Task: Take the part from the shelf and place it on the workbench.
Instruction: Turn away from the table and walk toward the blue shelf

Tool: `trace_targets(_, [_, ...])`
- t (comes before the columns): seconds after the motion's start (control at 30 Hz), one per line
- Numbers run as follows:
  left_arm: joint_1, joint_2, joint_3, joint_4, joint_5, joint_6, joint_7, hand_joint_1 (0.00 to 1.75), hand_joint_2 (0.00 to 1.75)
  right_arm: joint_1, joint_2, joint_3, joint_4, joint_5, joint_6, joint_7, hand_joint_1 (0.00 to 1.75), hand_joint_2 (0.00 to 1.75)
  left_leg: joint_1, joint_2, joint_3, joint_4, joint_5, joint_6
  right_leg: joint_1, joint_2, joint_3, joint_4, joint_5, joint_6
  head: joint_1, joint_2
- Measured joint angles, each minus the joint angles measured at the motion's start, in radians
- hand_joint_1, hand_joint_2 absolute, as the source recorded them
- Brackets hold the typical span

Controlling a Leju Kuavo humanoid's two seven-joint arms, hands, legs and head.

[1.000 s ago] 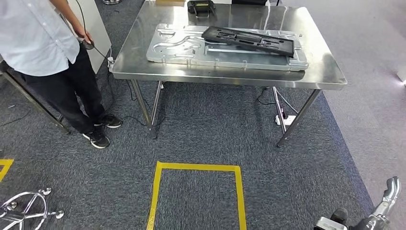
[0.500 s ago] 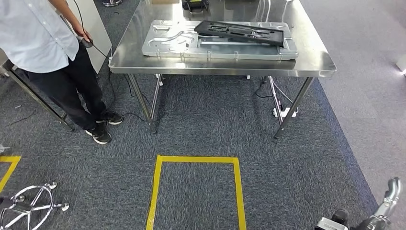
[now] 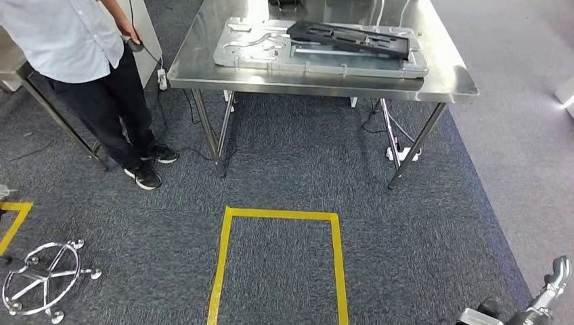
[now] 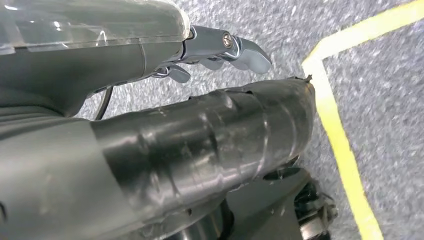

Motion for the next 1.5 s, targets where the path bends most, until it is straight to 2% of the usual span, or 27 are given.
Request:
trace_targets(0.03, [0.0,0.0,0.0,0.0,0.0,0.0,0.0,0.0,0.0,0.0,-0.001,0.0,0.0,-0.016,0.008,0.002,0.0,0.0,-0.001,0.001,-0.011,0.001,0.007,0.001,-0.002,0.0,-0.017,0.062,-0.035,0.004,0.0,0.0])
trace_targets(0.07, [0.001,0.0,0.0,0.0,0.0,0.0,0.0,0.0,0.0,0.0,-0.002,0.0,0.001,-0.032,0.018,0.003,0.0,0.0,-0.001,0.001,-0.022,0.003,0.013,0.001,-0.002,0.0,-0.024,0.106,-0.05,0.006,0.0,0.0])
trace_targets(0.1, [0.002,0.0,0.001,0.0,0.0,0.0,-0.001,0.0,0.0,0.001,-0.004,0.0,0.002,-0.051,0.029,0.005,0.0,0.0,-0.001,0.002,-0.032,0.005,0.018,0.0,-0.003,0.0,-0.015,0.118,-0.042,0.007,0.0,0.0])
trace_targets(0.13, [0.002,0.0,0.002,0.0,0.0,0.0,-0.002,0.0,0.0,0.001,-0.006,0.0,0.002,-0.071,0.042,0.006,0.0,0.0,-0.001,0.002,-0.042,0.008,0.023,-0.002,-0.003,0.0,0.013,0.092,-0.019,0.007,0.0,0.0])
trace_targets(0.2, [0.002,0.0,0.005,0.0,0.001,0.0,-0.006,0.0,0.0,0.001,-0.009,-0.001,0.003,-0.109,0.067,0.006,0.0,0.0,-0.003,0.0,-0.054,0.014,0.03,-0.007,-0.003,0.0,0.11,-0.048,0.03,0.001,0.0,0.0])
trace_targets(0.23, [0.002,0.0,0.006,0.0,0.001,0.0,-0.009,0.0,0.0,0.001,-0.01,-0.002,0.003,-0.125,0.079,0.003,0.0,0.0,-0.004,0.0,-0.057,0.017,0.033,-0.012,-0.001,0.001,0.153,-0.117,0.039,-0.003,0.0,0.0])
trace_targets(0.27, [0.002,0.0,0.007,0.0,0.002,0.001,-0.011,0.0,0.0,0.001,-0.011,-0.003,0.003,-0.14,0.089,-0.002,0.0,0.0,-0.006,-0.001,-0.059,0.019,0.036,-0.017,0.001,0.001,0.181,-0.166,0.04,-0.007,0.0,0.0])
trace_targets(0.3, [0.001,0.0,0.007,0.0,0.002,0.001,-0.012,0.0,0.0,0.001,-0.012,-0.005,0.003,-0.152,0.097,-0.007,0.0,0.0,-0.008,-0.001,-0.061,0.021,0.037,-0.019,0.002,0.002,0.192,-0.191,0.036,-0.01,-0.001,0.0])
trace_targets(0.4, [-0.001,0.0,0.009,0.0,0.002,0.006,-0.012,0.0,0.0,0.003,-0.013,-0.015,0.003,-0.169,0.107,-0.02,0.0,0.0,-0.01,-0.001,-0.063,0.024,0.04,-0.005,0.003,0.003,0.188,-0.198,0.039,-0.015,-0.002,0.0])
trace_targets(0.43, [0.0,0.0,0.01,0.0,0.002,0.007,-0.011,0.0,0.0,0.003,-0.013,-0.02,0.003,-0.17,0.108,-0.024,0.0,0.0,-0.008,-0.002,-0.064,0.023,0.044,-0.004,0.005,0.002,0.187,-0.195,0.04,-0.018,-0.002,0.0])
trace_targets(0.57, [0.0,0.0,0.014,0.0,0.003,0.008,-0.011,0.0,0.0,0.003,-0.013,-0.04,0.007,-0.167,0.117,-0.033,0.0,0.0,-0.005,-0.003,-0.068,0.021,0.054,-0.019,0.008,0.001,0.178,-0.186,0.043,-0.025,-0.002,0.0])
trace_targets(0.77, [0.0,0.0,0.023,0.0,0.004,0.01,-0.011,0.0,0.0,0.0,-0.005,-0.092,0.034,-0.17,0.184,-0.018,0.0,0.0,-0.005,-0.003,-0.07,0.021,0.058,-0.027,0.009,0.0,0.173,-0.18,0.043,-0.028,-0.002,0.0])
trace_targets(1.1, [0.0,0.0,0.026,0.0,0.004,0.011,-0.011,0.0,0.0,-0.003,0.008,-0.136,0.076,-0.171,0.206,-0.022,0.0,0.0,-0.007,-0.003,-0.073,0.024,0.057,-0.03,0.007,0.0,0.173,-0.18,0.044,-0.027,-0.002,0.0])
trace_targets(1.2, [-0.001,0.0,0.028,0.0,0.004,0.011,-0.01,0.0,0.0,-0.01,0.016,-0.149,0.089,-0.168,0.232,-0.006,0.0,0.0,-0.009,-0.003,-0.078,0.033,0.053,-0.025,0.004,0.0,0.171,-0.18,0.046,-0.023,-0.002,0.0])
trace_targets(1.33, [-0.001,0.0,0.032,0.0,0.003,0.011,-0.008,0.0,0.0,-0.038,0.048,-0.225,0.145,-0.167,0.303,0.003,0.0,0.0,-0.006,-0.004,-0.08,0.028,0.056,-0.015,0.004,-0.002,0.172,-0.184,0.047,-0.015,-0.002,0.0])
trace_targets(1.4, [-0.001,-0.002,0.032,0.0,0.003,0.011,-0.008,0.0,0.0,-0.047,0.059,-0.262,0.164,-0.167,0.317,-0.002,0.0,0.0,0.001,-0.002,-0.075,0.007,0.068,-0.007,0.005,-0.001,0.163,-0.161,0.025,-0.008,-0.002,0.0])
trace_targets(1.43, [-0.001,-0.002,0.032,0.0,0.003,0.011,-0.008,0.0,0.0,-0.051,0.063,-0.277,0.173,-0.167,0.322,-0.003,0.0,0.0,0.005,0.0,-0.075,-0.002,0.074,-0.003,0.004,0.0,0.146,-0.123,-0.002,-0.004,-0.001,0.0])
trace_targets(1.5, [-0.001,-0.003,0.033,0.0,0.003,0.011,-0.008,0.0,0.0,-0.058,0.072,-0.306,0.193,-0.168,0.334,-0.002,0.0,0.0,0.004,0.004,-0.08,-0.003,0.078,-0.001,-0.003,0.002,0.089,-0.002,-0.07,0.003,-0.001,0.0])
